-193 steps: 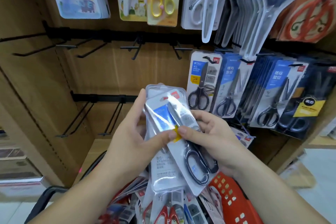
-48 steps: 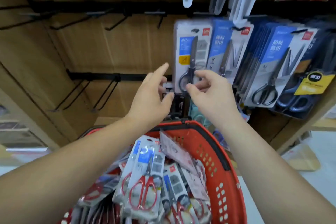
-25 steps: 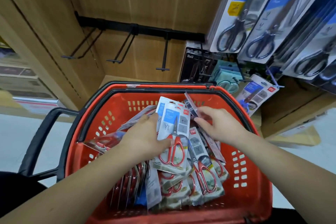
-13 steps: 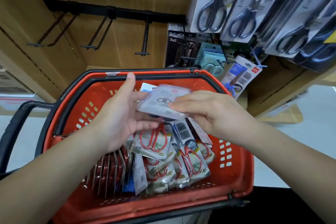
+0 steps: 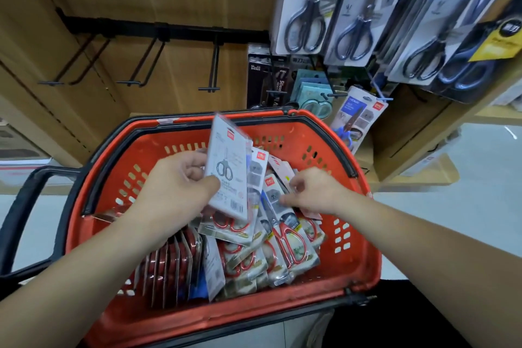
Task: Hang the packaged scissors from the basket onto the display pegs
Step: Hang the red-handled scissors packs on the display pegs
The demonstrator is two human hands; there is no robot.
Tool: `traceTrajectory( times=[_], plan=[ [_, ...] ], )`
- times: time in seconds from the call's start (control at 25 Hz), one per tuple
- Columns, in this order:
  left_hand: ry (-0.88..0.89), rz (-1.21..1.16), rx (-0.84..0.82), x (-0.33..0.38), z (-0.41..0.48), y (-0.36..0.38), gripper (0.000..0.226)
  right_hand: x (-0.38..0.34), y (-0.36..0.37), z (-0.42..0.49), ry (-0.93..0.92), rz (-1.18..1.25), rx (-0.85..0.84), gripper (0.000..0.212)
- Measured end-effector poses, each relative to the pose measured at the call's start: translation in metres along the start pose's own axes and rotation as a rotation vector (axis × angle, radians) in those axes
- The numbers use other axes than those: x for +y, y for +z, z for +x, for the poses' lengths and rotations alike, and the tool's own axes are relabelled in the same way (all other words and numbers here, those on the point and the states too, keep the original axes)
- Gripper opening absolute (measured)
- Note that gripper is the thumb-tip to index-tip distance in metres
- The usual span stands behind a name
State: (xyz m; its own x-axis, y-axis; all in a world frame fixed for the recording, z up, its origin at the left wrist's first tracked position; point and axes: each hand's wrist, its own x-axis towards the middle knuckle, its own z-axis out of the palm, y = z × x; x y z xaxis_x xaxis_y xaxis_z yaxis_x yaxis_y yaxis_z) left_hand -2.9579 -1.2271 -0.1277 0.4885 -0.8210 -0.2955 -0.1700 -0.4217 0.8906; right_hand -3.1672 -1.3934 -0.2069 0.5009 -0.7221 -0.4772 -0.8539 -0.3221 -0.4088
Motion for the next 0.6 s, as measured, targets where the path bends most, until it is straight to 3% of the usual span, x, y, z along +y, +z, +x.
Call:
traceTrajectory(
  times=[0.2, 0.28, 0.36, 0.6],
  plan=[
    [0.037, 0.050, -0.043, -0.005, 0.000, 0.001, 0.028, 0.005, -0.010, 0.003, 0.090, -0.014, 0.079, 0.026],
    [0.042, 0.054, -0.068, -0.004, 0.002, 0.003, 0.029, 0.003, -0.029, -0.002, 0.182, 0.075, 0.173, 0.016],
    [0.049, 0.063, -0.072, -0.004, 0.004, 0.005, 0.029, -0.004, -0.051, -0.015, 0.230, 0.256, 0.246, 0.018],
    [0.063, -0.055, -0.053, 0.003, 0.003, 0.011, 0.029, -0.011, -0.089, -0.050, 0.304, 0.721, 0.098, 0.009]
  ],
)
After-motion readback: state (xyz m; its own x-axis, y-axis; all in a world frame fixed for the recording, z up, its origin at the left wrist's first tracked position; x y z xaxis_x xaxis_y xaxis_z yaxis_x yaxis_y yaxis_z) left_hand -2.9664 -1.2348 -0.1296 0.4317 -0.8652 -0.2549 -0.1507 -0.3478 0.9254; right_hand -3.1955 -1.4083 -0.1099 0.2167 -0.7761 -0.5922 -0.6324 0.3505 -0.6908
